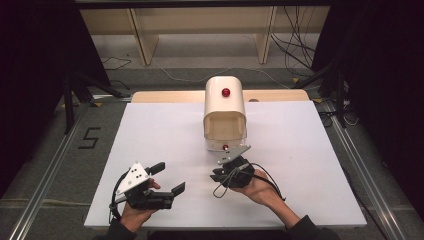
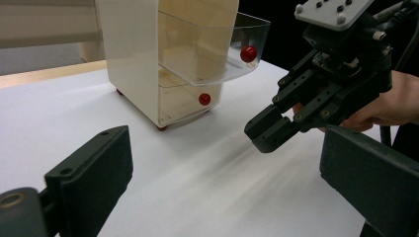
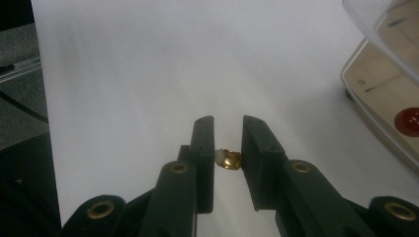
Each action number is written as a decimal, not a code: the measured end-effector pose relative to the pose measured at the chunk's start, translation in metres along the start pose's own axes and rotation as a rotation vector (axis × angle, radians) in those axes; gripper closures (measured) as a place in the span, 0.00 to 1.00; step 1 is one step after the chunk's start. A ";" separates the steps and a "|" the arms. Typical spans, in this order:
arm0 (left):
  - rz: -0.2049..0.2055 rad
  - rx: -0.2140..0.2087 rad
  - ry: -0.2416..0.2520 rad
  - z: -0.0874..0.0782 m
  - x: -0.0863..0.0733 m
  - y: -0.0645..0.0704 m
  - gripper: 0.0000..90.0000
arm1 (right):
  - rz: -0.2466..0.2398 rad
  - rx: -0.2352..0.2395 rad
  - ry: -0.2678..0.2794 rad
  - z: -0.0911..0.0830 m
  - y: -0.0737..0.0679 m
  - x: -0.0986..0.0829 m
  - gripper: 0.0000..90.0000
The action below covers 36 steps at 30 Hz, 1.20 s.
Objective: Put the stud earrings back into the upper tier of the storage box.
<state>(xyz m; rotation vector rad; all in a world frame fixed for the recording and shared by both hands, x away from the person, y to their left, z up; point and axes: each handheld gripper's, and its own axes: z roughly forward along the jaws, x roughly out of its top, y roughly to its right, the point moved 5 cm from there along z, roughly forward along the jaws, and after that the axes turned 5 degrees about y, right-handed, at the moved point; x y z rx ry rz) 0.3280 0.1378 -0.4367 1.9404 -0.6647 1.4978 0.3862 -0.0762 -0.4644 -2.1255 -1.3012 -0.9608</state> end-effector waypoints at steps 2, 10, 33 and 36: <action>0.000 0.000 0.000 0.000 0.000 0.000 0.06 | 0.003 0.000 -0.002 -0.003 0.000 0.002 0.84; 0.000 0.000 0.000 0.000 0.000 0.000 0.06 | 0.004 0.007 0.008 -0.014 0.000 0.013 0.84; -0.001 0.000 -0.003 0.001 -0.001 0.000 0.06 | -0.007 0.000 0.079 -0.048 0.007 0.043 0.84; -0.001 -0.001 -0.002 0.001 -0.001 0.000 0.06 | -0.003 -0.004 0.091 -0.052 0.009 0.046 0.84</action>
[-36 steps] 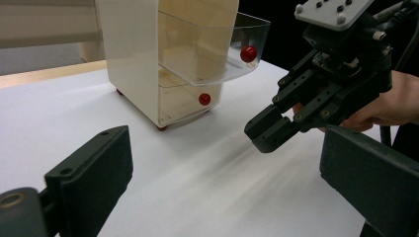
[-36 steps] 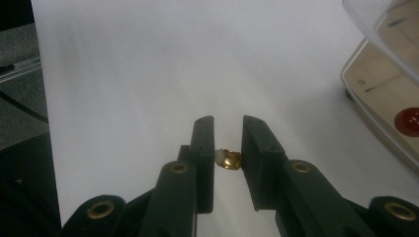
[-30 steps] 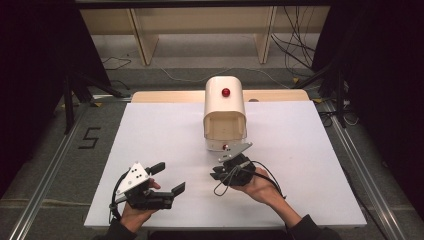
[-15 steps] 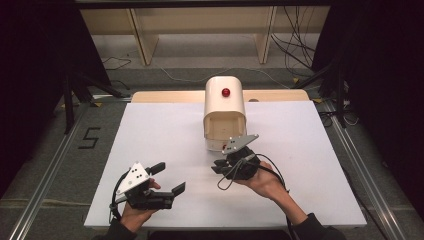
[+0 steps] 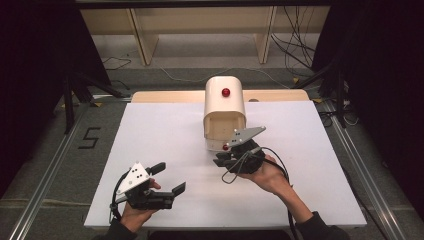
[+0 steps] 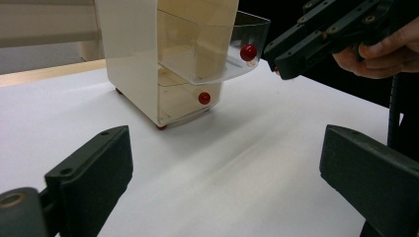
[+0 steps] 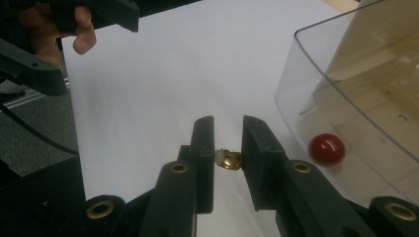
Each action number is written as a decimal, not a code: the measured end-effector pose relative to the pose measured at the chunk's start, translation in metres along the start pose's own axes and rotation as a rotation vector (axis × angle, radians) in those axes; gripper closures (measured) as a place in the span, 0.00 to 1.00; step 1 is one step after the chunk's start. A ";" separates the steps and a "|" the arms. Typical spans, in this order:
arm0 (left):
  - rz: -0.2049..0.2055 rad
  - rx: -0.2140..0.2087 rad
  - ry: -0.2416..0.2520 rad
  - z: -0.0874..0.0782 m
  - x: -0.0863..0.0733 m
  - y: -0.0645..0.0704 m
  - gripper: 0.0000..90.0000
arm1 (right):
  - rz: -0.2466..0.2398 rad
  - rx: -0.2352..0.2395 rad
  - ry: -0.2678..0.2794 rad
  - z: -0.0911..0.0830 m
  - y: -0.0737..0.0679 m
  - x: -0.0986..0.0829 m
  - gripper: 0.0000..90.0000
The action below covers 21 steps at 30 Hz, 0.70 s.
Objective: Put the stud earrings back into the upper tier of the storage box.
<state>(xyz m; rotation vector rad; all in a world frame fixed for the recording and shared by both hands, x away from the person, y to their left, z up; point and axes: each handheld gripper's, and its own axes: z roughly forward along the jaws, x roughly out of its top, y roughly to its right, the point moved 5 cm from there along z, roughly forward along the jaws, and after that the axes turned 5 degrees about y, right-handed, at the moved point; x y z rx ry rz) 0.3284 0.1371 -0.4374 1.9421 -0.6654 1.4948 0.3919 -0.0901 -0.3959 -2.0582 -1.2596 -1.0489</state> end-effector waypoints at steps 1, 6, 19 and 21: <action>0.000 0.000 0.000 0.000 0.000 0.000 0.06 | 0.003 0.000 0.006 -0.001 0.001 0.001 0.84; 0.000 0.000 0.001 0.000 0.000 0.000 0.06 | 0.010 -0.007 0.036 -0.010 0.005 0.009 0.84; -0.004 0.001 0.000 0.001 0.000 0.000 0.06 | 0.041 -0.048 0.099 -0.032 0.019 0.021 0.84; -0.001 0.001 0.000 0.001 0.000 0.000 0.06 | 0.047 -0.054 0.106 -0.033 0.022 0.022 0.84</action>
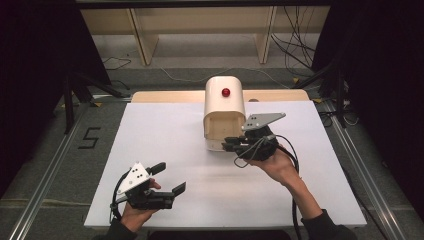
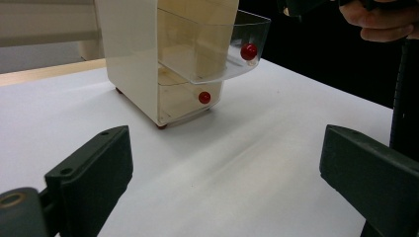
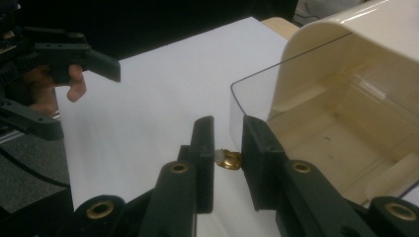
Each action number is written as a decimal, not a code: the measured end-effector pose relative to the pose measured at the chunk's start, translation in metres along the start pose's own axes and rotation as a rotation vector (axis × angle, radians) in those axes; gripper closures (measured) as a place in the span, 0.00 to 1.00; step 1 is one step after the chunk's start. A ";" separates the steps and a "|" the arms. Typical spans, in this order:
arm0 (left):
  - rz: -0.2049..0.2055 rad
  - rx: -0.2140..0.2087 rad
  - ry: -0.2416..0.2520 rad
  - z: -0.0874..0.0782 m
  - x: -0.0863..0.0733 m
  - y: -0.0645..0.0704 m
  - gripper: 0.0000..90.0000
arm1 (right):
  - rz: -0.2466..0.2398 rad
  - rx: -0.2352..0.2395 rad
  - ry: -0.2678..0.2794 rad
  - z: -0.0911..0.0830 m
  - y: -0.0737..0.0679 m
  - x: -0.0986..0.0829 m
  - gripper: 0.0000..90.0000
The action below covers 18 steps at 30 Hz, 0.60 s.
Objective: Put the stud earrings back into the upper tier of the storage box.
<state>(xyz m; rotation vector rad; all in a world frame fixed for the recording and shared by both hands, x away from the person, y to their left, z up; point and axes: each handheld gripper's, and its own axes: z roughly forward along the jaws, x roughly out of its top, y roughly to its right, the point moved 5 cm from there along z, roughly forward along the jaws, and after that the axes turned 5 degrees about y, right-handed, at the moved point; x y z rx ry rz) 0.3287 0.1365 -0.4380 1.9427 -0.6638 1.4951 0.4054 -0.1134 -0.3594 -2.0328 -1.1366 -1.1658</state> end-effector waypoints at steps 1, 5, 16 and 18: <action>-0.001 0.000 0.000 0.000 0.000 0.000 0.06 | 0.003 -0.004 0.002 -0.001 0.001 0.000 0.84; 0.000 0.000 -0.001 0.000 0.000 0.000 0.06 | 0.014 -0.022 0.012 -0.002 0.008 0.002 0.84; 0.001 0.000 -0.002 0.000 0.000 0.000 0.06 | 0.047 -0.078 0.044 -0.003 0.027 0.005 0.84; 0.000 0.000 -0.002 0.000 0.000 0.000 0.06 | 0.054 -0.083 0.046 -0.001 0.030 0.004 0.84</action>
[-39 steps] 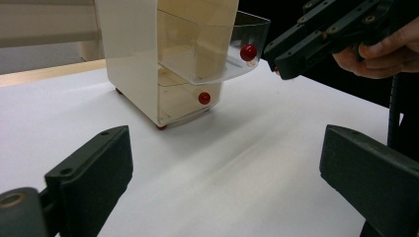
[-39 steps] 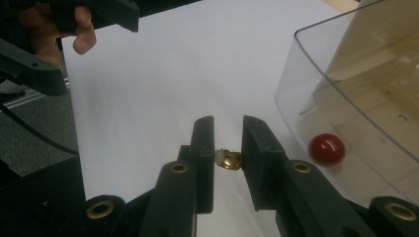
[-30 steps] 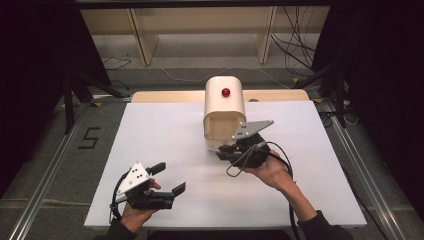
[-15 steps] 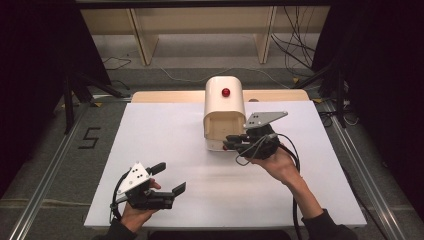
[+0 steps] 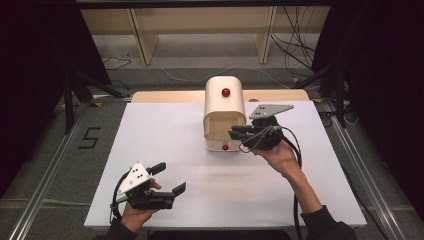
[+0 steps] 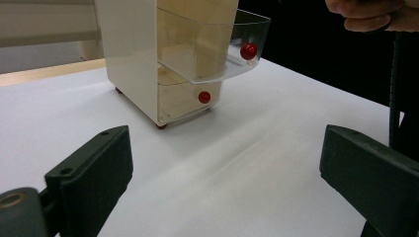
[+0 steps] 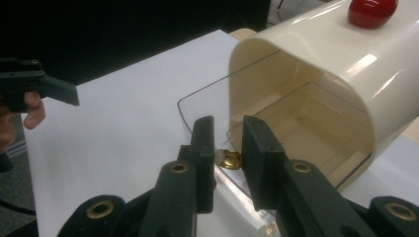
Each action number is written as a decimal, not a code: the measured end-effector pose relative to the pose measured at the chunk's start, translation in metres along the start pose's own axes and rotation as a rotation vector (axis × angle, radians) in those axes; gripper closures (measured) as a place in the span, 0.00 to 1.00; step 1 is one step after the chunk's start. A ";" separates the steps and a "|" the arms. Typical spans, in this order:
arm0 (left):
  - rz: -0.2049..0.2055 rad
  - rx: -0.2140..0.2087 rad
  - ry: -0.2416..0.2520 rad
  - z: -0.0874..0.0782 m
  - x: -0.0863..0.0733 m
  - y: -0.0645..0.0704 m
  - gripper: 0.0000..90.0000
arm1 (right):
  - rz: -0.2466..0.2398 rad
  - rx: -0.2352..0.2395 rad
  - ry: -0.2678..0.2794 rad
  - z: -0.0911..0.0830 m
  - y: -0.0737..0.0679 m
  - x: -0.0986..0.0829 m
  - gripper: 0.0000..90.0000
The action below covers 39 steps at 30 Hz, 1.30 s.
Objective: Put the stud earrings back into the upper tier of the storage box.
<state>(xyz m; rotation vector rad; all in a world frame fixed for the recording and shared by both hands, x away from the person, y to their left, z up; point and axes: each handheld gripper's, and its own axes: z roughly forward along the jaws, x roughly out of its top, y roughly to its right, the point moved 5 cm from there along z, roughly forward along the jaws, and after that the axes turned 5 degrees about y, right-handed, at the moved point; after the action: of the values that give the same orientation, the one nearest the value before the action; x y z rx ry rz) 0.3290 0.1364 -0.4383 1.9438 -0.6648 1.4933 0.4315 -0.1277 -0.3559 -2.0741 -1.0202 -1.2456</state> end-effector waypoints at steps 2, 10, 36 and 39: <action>0.002 -0.001 0.000 0.000 0.000 0.000 0.06 | 0.006 -0.008 -0.003 0.002 0.002 0.000 0.84; -0.001 -0.001 0.003 0.000 0.000 0.000 0.06 | 0.010 -0.037 -0.013 0.011 0.009 -0.002 0.84; 0.001 -0.003 0.005 -0.001 0.001 0.000 0.06 | 0.024 -0.042 0.006 0.006 0.014 -0.004 0.61; 0.001 -0.001 0.005 -0.001 0.001 0.000 0.06 | 0.024 -0.035 0.016 0.004 0.010 -0.002 0.55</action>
<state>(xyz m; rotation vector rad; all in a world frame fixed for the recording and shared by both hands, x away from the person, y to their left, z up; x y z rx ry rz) 0.3283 0.1372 -0.4368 1.9386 -0.6645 1.4970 0.4411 -0.1315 -0.3604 -2.0933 -0.9702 -1.2748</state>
